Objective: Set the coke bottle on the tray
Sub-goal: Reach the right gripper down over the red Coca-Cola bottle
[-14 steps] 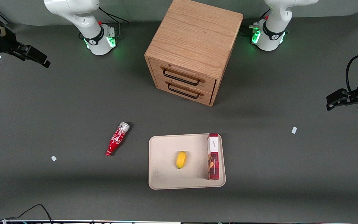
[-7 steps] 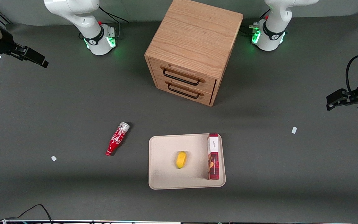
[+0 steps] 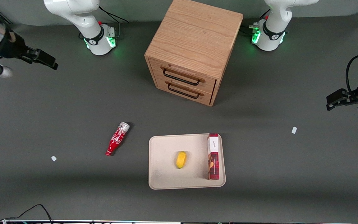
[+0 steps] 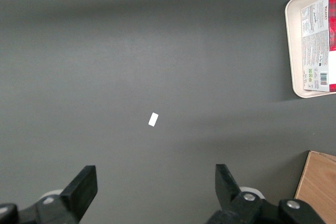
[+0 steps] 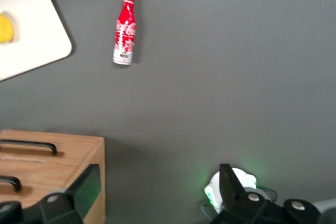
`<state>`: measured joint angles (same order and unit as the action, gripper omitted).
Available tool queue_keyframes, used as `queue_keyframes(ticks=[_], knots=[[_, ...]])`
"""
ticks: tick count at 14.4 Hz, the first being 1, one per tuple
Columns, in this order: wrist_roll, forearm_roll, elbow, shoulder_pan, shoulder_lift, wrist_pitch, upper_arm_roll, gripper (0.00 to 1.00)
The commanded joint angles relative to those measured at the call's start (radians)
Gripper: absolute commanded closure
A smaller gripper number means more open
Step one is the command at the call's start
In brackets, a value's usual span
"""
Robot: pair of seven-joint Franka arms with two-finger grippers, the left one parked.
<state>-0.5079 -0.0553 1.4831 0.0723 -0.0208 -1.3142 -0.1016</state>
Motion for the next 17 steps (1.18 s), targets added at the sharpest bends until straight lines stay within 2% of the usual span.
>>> queue_keyframes(ticks=[1,6,10,13,17], knots=[[-0.163,-0.041,-0.116,0.011,0.185,-0.041,-0.027,0.0],[-0.403,-0.034,0.032,0.014,0.402,-0.34,-0.072,0.0],[-0.44,-0.018,0.14,0.032,0.518,-0.593,-0.076,0.0],[-0.464,0.035,0.241,0.032,0.584,-0.816,-0.076,0.0],[-0.504,0.115,0.282,0.035,0.657,-0.959,-0.076,0.0]])
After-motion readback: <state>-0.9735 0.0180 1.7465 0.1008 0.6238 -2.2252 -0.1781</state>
